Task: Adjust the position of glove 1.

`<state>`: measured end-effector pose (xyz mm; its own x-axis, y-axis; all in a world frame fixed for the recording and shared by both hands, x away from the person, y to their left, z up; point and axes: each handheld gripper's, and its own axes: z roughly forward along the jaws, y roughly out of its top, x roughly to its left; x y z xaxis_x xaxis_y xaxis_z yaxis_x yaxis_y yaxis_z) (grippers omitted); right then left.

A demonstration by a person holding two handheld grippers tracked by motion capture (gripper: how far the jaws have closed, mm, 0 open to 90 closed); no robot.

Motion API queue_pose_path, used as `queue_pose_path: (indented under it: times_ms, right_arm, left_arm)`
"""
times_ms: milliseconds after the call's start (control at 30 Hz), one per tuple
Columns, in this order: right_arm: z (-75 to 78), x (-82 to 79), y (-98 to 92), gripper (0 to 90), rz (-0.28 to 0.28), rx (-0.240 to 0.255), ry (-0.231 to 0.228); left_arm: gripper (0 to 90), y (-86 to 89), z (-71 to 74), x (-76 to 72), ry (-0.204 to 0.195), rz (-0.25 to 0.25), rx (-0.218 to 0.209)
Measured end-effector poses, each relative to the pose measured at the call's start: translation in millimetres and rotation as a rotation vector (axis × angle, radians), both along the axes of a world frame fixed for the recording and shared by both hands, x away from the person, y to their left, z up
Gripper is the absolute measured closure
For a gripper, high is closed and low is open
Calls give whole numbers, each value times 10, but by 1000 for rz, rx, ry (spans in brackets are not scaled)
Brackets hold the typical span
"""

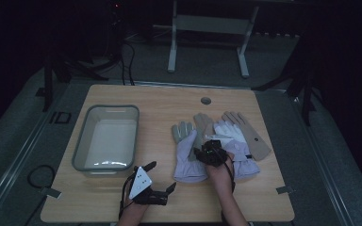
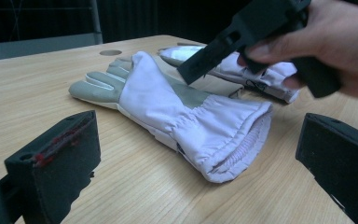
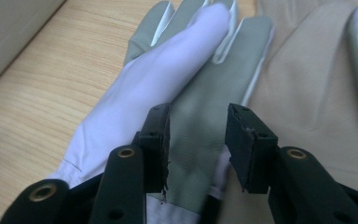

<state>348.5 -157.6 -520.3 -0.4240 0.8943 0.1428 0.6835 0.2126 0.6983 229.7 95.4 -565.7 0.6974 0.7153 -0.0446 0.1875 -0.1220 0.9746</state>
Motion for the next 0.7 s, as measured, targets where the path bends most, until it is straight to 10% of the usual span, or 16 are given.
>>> queue_pose_path:
  times_ms: [700]
  right_arm:
    - [559,301,-721,474,110,-169,-21]
  left_arm:
    - [0,2,-2,5,3,0,-7]
